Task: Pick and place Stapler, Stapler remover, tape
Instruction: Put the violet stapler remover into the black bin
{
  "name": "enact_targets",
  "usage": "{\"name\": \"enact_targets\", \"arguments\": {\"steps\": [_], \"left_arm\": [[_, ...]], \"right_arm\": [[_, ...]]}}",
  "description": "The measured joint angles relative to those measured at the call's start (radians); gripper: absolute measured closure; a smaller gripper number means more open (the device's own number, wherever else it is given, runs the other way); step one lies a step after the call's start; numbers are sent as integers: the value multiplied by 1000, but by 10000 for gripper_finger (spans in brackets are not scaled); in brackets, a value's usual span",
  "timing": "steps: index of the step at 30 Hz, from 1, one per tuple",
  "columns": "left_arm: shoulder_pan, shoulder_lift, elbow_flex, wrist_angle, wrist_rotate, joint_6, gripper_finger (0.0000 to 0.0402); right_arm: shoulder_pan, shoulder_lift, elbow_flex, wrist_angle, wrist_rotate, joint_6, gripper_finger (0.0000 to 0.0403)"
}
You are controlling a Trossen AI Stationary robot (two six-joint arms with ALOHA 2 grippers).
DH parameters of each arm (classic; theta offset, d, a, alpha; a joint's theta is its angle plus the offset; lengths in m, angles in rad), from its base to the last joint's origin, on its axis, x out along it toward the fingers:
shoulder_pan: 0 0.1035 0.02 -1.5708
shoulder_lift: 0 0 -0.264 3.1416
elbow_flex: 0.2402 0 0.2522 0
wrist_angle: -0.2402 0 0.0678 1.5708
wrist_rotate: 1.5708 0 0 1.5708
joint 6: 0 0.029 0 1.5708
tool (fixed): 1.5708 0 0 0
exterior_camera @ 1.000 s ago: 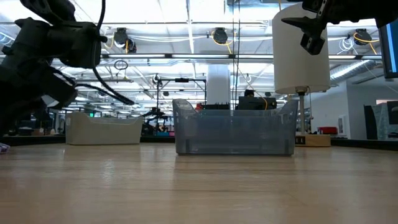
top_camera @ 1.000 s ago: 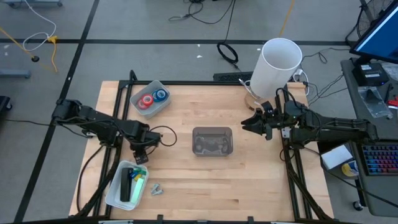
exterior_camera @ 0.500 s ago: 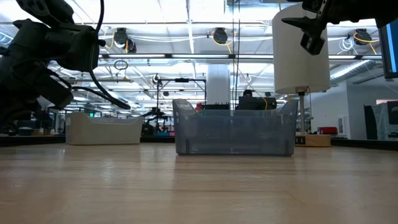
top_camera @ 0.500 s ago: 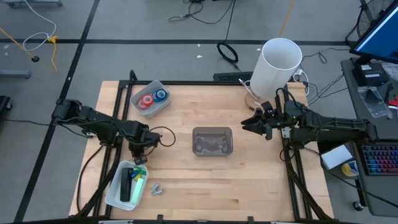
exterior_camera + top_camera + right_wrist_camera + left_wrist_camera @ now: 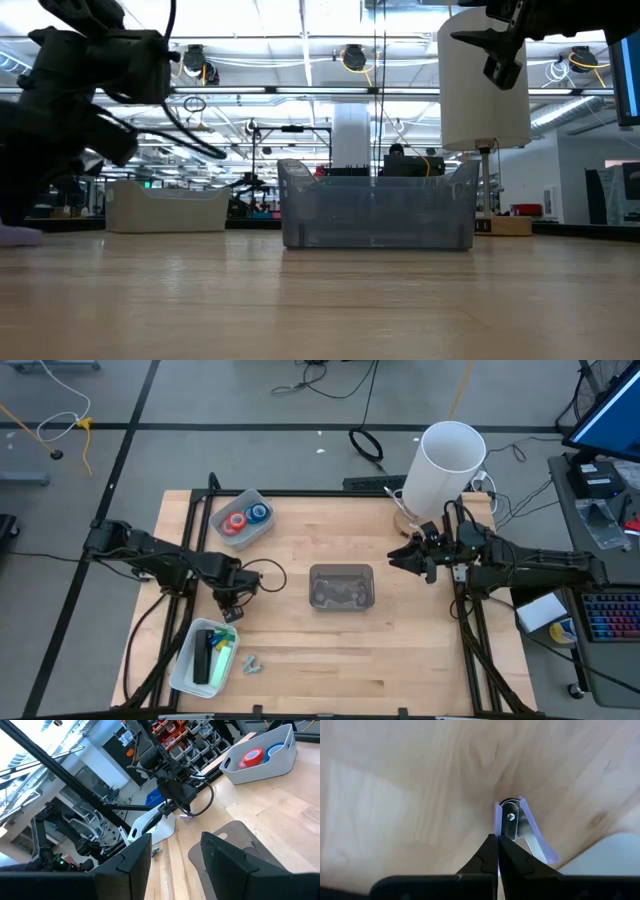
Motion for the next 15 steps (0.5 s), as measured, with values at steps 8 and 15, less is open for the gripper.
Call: {"name": "enact_targets", "arguments": {"steps": [8, 15], "left_arm": [[65, 0, 58, -1, -44, 44, 401], [105, 0, 94, -32, -73, 114, 401]], "right_arm": [[0, 0, 0, 0, -4, 21, 236], [0, 0, 0, 0, -7, 26, 236]]}}
